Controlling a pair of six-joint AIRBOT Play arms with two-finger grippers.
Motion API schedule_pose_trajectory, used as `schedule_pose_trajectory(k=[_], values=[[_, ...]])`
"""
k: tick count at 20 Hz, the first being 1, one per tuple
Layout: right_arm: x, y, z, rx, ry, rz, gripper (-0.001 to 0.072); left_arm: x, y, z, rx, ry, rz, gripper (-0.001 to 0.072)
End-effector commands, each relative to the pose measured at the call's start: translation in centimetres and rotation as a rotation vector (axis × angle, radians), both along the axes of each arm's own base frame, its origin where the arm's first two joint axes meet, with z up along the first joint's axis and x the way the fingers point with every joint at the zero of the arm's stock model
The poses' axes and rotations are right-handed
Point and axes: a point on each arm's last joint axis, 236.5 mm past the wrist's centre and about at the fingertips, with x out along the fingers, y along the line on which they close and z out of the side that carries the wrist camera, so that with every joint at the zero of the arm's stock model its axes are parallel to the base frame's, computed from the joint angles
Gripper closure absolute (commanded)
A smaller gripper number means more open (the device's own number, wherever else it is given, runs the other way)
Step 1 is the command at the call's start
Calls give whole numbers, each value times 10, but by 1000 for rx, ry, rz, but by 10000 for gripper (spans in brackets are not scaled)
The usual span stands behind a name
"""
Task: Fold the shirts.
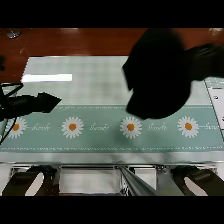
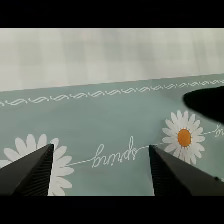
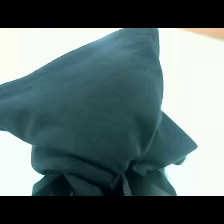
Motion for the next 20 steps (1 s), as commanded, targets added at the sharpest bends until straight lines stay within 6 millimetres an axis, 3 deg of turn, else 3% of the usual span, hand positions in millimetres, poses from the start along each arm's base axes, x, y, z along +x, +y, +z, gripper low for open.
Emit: schedule_pose_trajectory(k=[1, 4, 5, 7, 8, 10, 12, 13, 14, 16, 17, 18, 19, 20], values=[[-8, 75, -88, -202, 148, 125, 667, 4, -2, -10, 4, 25, -18, 6], [-4, 119, -196, -311, 361, 134, 666, 10, 0, -27, 39, 60, -48, 6], [-4, 136, -223, -291, 433, 132, 666, 12, 0, -33, 37, 77, -48, 6], [-5, 178, -256, -164, 537, 137, 665, 21, 1, -41, 32, 93, -36, 6], [-5, 189, -265, -126, 568, 138, 627, 24, 1, -45, 29, 106, -32, 6], [-1, 185, -268, -82, 637, 130, 79, 25, -1, -59, 17, 161, -38, 6], [13, 146, -244, -89, 659, 134, 83, 18, -4, -74, 9, 245, -55, 5], [26, 112, -223, -90, 641, 103, 83, 15, -4, -82, 11, 280, -63, 5], [42, 70, -205, -112, 604, 37, 83, 14, -1, -89, 21, 306, -64, 5], [63, -41, -179, -207, 538, -188, 83, 12, 15, -109, 26, 390, -16, 6], [61, -96, -174, -242, 521, -316, 83, 5, 24, -123, 5, 457, 20, 5], [50, -138, -178, -254, 525, -418, 84, -5, 29, -138, -25, 524, 47, 6], [33, -170, -189, -230, 542, -520, 84, -18, 31, -155, -73, 595, 80, 5], [15, -185, -205, -171, 571, -599, 86, -32, 29, -170, -119, 649, 101, 5]])
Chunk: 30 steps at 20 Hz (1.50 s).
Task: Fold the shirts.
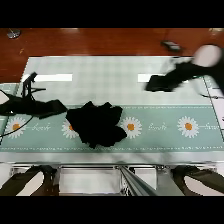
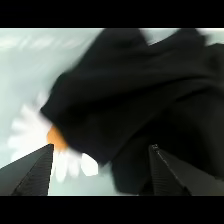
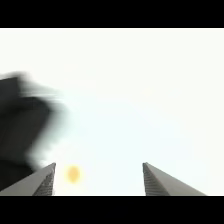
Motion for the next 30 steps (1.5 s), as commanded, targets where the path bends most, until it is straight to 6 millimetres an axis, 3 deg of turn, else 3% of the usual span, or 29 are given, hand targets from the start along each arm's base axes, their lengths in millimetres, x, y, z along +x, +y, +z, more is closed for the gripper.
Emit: schedule_pose_trajectory(k=[1, 3, 5, 7, 10, 13, 14, 15, 20, 23, 27, 29, 30], values=[[-53, -86, -33, 29, 10, -319, 87, -45, -8, -47, -140, 194, 71, 6], [-72, -56, -65, 201, -10, -364, 87, -64, -33, -62, -244, 228, 69, 6], [-99, -20, -94, 318, 68, -339, 87, -58, -61, -57, -375, 169, 83, 6], [-119, 1, -116, 330, 124, -304, 87, -47, -76, -58, -400, 108, 79, 6], [-135, 30, -123, 325, 152, -216, 87, -31, -80, -73, -304, 31, 77, 6], [-143, 53, -121, 338, 167, -175, 87, -16, -78, -70, -274, -21, 86, 32], [-147, 60, -121, 339, 174, -163, 87, -14, -79, -68, -275, -28, 78, 330], [-150, 68, -124, 334, 183, -145, 87, -13, -80, -65, -276, -42, 55, 685], [-164, 115, -143, 375, 272, -123, 88, -10, -91, -43, -317, -69, -28, 685], [-150, 148, -140, 419, 244, -98, 88, -7, -97, -27, -346, -80, -71, 685], [-146, 187, -155, 389, 310, -28, 88, -5, -97, -25, -346, -87, -72, 685], [-143, 200, -162, 380, 341, -17, 115, -5, -98, -24, -348, -85, -73, 686], [-143, 206, -162, 379, 354, -1, 218, -5, -98, -24, -348, -85, -73, 686]])
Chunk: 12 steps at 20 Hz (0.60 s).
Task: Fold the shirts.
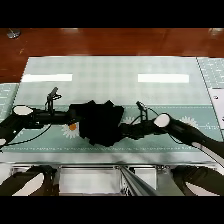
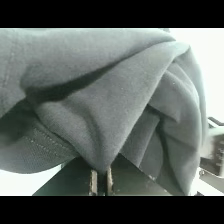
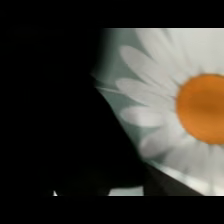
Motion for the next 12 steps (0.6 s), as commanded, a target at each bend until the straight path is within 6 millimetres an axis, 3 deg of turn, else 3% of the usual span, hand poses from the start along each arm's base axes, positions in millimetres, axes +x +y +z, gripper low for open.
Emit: schedule_pose_trajectory(k=[1, 2, 4, 6, 7, 8, 9, 10, 12], values=[[2, 27, -6, 7, 23, 70, 499, 0, -1, 2, -4, -1, -7, 686], [4, 31, 0, 22, -39, 143, 667, -2, -2, 4, -13, 9, -10, 686], [16, 33, 21, 50, -84, 213, 667, -4, -10, 21, -51, 1, -47, 686], [51, 24, 59, 67, -167, 217, 668, 16, -9, 59, -64, -110, -45, 687], [80, 16, 91, 72, -252, 189, 668, 34, -5, 90, -65, -197, -23, 687], [110, 4, 128, 68, -352, 150, 668, 51, 2, 125, -63, -288, 0, 687], [141, -11, 178, 57, -492, 111, 669, 68, 9, 166, -68, -373, 38, 686], [167, -26, 238, 48, -656, 79, 669, 82, 13, 209, -86, -443, 75, 686], [191, -56, 364, 17, -958, 15, 669, 95, 14, 304, -86, -672, 78, 687]])
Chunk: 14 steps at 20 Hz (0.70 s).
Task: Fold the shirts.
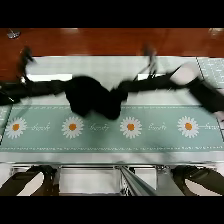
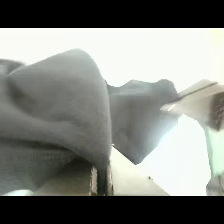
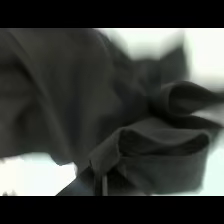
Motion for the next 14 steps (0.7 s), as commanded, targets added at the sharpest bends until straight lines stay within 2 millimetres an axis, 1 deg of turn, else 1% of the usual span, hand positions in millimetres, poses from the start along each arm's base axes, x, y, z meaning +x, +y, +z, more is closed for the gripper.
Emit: schedule_pose_trajectory(k=[1, 2, 3, 4, 6, 7, 8, 9, 11, 12, 13, 14], values=[[30, -64, 194, -31, -463, -143, 669, 14, 10, 156, -19, -329, 62, 687], [20, -78, 238, -49, -559, -173, 669, 11, 17, 190, 24, -403, 90, 687], [3, -91, 276, -74, -643, -191, 669, 7, 26, 212, 86, -448, 123, 687], [-18, -100, 302, -96, -703, -192, 669, 1, 35, 231, 152, -488, 156, 687], [-63, -115, 334, -124, -786, -183, 669, -16, 50, 265, 241, -555, 210, 687], [-83, -123, 342, -143, -818, -184, 669, -27, 55, 281, 278, -600, 227, 687], [-100, -137, 347, -180, -839, -207, 669, -38, 63, 294, 328, -645, 255, 687], [-114, -149, 347, -213, -838, -232, 669, -50, 73, 304, 369, -673, 297, 687], [-137, -174, 338, -276, -797, -284, 668, -74, 99, 317, 456, -709, 406, 686], [-146, -182, 329, -304, -762, -291, 668, -88, 110, 322, 490, -720, 457, 686], [-156, -187, 316, -338, -714, -281, 668, -100, 117, 324, 513, -727, 487, 686], [-167, -190, 299, -368, -644, -259, 668, -113, 121, 325, 534, -731, 499, 686]])
